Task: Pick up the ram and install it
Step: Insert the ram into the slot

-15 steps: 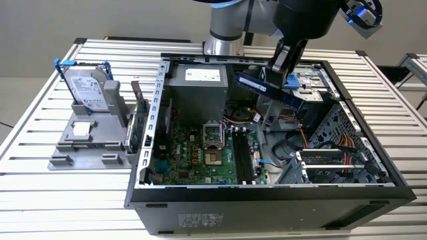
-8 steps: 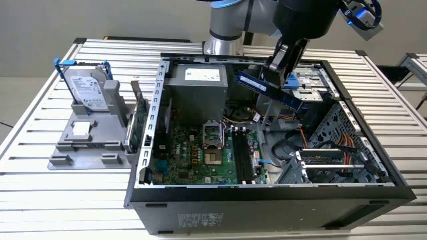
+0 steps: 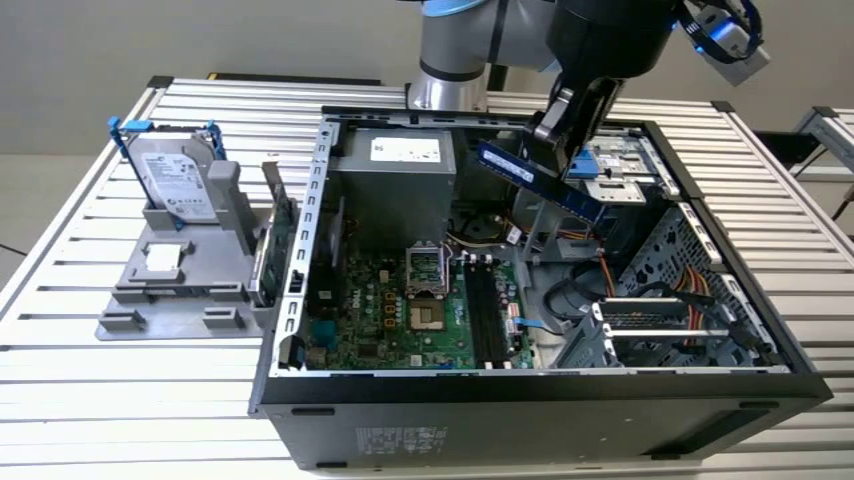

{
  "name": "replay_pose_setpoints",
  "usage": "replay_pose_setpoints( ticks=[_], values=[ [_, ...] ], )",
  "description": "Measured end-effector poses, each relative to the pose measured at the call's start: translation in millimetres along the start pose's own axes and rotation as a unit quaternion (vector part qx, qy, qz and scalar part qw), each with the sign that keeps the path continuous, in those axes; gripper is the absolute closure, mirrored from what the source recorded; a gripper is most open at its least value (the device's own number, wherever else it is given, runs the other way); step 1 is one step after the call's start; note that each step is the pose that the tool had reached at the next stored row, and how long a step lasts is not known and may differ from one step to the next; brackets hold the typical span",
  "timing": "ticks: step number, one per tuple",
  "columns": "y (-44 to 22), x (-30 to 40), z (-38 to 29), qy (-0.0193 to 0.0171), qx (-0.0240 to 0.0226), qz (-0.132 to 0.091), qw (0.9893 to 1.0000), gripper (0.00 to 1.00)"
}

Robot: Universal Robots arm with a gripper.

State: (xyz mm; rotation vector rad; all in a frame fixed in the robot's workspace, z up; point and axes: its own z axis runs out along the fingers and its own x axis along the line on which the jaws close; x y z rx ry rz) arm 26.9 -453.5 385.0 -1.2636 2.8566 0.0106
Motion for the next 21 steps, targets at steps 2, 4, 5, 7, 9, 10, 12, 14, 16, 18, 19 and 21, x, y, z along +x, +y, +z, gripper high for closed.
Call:
replay_pose_setpoints(
  ticks=[2,4,5,7,9,10,12,14,16,18,19,21],
  values=[
    [0.0,0.0,0.0,0.0,0.0002,0.008,1.0,1.0],
    [0.0,0.0,0.0,0.0,0.0003,0.015,0.9999,1.0],
    [0.0,0.0,0.0,0.0,0.0004,0.019,0.9998,1.0],
    [0.0,0.0,0.0,0.0,0.0005,0.026,0.9997,1.0],
    [0.0,0.0,0.0,0.0,0.0007,0.033,0.9994,1.0],
    [0.0,0.0,0.0,0.0001,0.0007,0.037,0.9993,1.0],
    [0.0,0.0,0.0,0.0001,0.0009,0.045,0.999,1.0],
    [0.0,0.0,0.0,0.0,0.001,0.052,0.9987,1.0],
    [0.0,0.0,0.1,0.0,0.0011,0.059,0.9983,1.0],
    [0.0,0.0,0.0,0.0001,0.0013,0.066,0.9978,1.0],
    [0.0,0.0,0.1,0.0001,0.0013,0.069,0.9976,1.0],
    [0.0,0.0,0.1,0.0001,0.0015,0.076,0.9971,1.0]
  ],
)
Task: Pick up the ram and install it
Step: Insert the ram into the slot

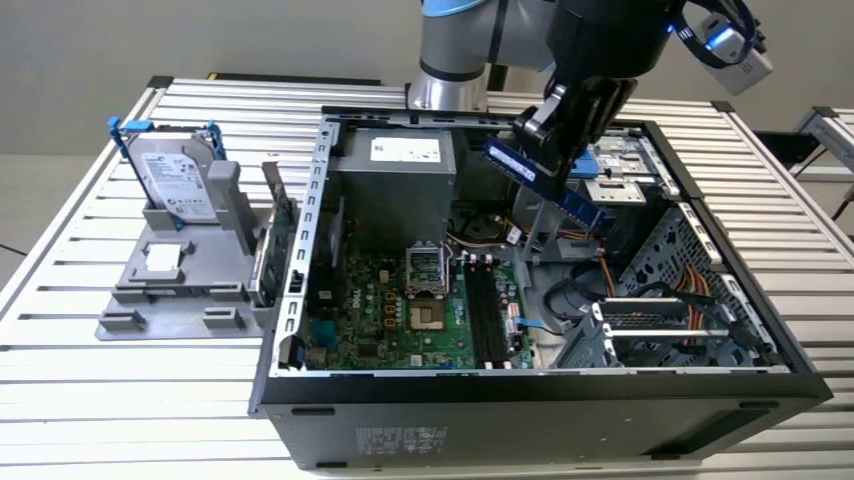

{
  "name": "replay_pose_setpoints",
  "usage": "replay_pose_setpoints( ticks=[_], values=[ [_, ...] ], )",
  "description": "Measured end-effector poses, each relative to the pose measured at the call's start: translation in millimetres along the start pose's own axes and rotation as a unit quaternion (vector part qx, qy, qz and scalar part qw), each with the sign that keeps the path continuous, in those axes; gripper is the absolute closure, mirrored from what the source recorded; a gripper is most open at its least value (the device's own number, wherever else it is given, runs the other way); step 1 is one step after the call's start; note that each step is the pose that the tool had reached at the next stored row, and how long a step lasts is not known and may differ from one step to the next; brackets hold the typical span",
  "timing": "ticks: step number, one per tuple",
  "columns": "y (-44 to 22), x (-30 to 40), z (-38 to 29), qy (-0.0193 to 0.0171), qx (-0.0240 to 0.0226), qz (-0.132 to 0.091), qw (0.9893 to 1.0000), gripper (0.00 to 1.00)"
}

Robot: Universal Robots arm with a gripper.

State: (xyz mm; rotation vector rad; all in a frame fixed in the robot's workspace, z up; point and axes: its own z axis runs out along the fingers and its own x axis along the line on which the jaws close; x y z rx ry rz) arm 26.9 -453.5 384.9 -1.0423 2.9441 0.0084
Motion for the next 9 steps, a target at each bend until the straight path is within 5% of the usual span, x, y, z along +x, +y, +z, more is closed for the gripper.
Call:
replay_pose_setpoints(
  ticks=[9],
  values=[
    [0.0,0.0,0.0,0.0,0.0006,0.031,0.9995,1.0]
  ],
)
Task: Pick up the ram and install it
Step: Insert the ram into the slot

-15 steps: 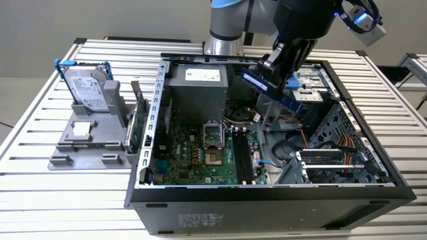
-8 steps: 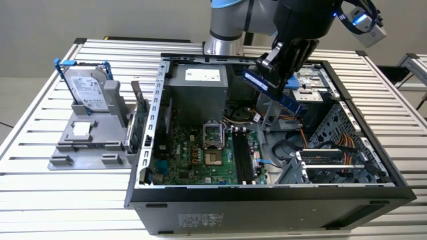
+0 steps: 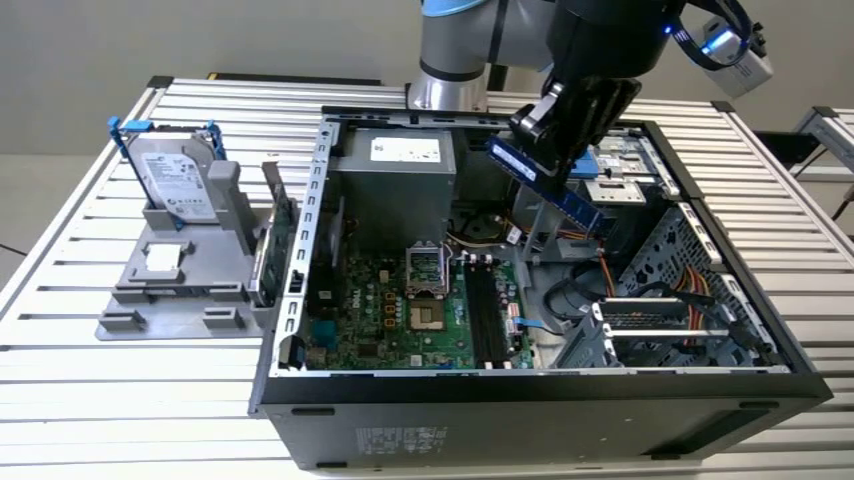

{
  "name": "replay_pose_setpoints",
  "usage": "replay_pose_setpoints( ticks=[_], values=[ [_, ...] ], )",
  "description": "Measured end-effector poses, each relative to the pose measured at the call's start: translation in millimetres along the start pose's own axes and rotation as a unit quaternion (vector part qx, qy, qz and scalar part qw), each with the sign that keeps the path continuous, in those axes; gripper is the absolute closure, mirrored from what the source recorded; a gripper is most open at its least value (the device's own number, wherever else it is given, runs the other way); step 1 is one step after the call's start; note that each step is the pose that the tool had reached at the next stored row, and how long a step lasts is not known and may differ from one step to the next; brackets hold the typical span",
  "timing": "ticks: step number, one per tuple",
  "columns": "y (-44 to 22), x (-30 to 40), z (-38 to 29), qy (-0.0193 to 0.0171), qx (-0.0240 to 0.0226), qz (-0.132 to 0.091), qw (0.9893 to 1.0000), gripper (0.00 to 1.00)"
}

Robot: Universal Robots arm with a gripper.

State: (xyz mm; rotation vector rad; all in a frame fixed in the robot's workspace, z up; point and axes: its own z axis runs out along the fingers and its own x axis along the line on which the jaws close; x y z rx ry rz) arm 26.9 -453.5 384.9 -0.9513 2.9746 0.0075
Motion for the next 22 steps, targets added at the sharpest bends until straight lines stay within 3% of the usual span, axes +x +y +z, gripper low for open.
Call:
replay_pose_setpoints(
  ticks=[11,22],
  values=[
    [0.0,0.0,0.0,0.0001,0.0007,0.037,0.9993,1.0],
    [0.0,0.0,0.0,0.0001,0.0015,0.076,0.9971,1.0]
  ],
)
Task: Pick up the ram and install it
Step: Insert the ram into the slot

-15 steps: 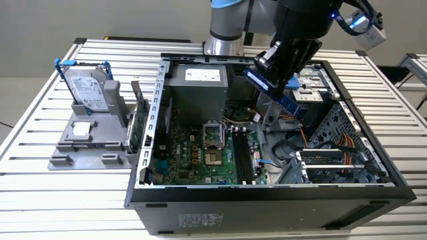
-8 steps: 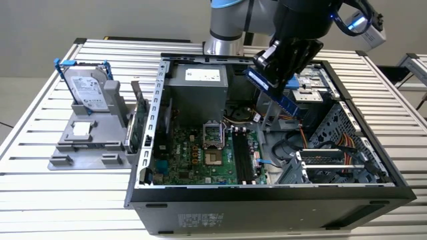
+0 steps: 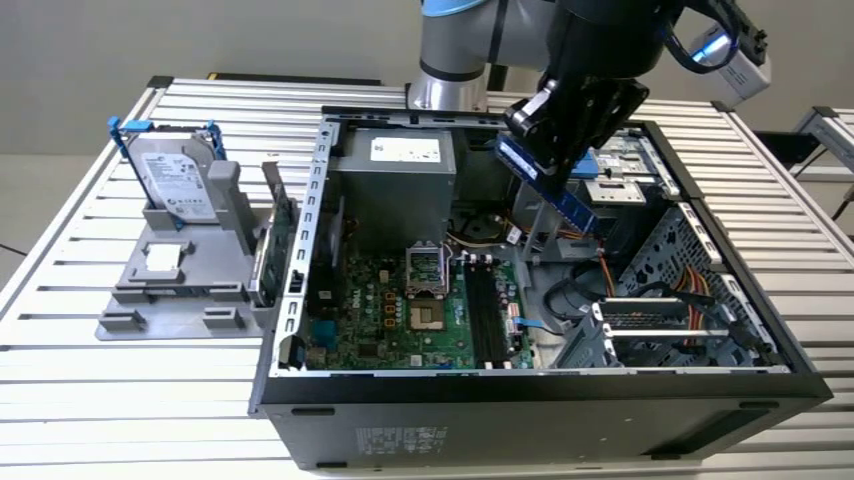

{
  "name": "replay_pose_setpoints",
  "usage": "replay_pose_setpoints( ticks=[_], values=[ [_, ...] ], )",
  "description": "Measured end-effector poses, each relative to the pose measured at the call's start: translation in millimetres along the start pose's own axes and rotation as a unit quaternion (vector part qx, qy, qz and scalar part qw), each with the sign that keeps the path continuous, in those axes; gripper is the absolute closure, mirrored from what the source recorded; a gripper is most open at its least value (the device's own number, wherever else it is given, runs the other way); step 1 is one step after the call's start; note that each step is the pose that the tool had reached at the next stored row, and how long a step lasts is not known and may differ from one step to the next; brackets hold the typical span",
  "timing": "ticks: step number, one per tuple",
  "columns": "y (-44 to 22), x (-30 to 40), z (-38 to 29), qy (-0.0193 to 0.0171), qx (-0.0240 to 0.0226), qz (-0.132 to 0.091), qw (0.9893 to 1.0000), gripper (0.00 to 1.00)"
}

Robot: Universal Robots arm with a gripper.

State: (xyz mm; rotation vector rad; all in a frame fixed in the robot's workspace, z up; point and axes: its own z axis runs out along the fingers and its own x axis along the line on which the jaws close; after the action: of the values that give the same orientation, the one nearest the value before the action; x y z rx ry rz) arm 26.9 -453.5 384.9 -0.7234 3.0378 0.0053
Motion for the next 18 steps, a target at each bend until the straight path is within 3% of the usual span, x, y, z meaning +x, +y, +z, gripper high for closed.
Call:
replay_pose_setpoints(
  ticks=[9,18],
  values=[
    [0.0,0.0,0.0,0.0,0.0006,0.032,0.9995,1.0],
    [0.0,0.0,0.0,0.0001,0.0012,0.063,0.998,1.0]
  ],
)
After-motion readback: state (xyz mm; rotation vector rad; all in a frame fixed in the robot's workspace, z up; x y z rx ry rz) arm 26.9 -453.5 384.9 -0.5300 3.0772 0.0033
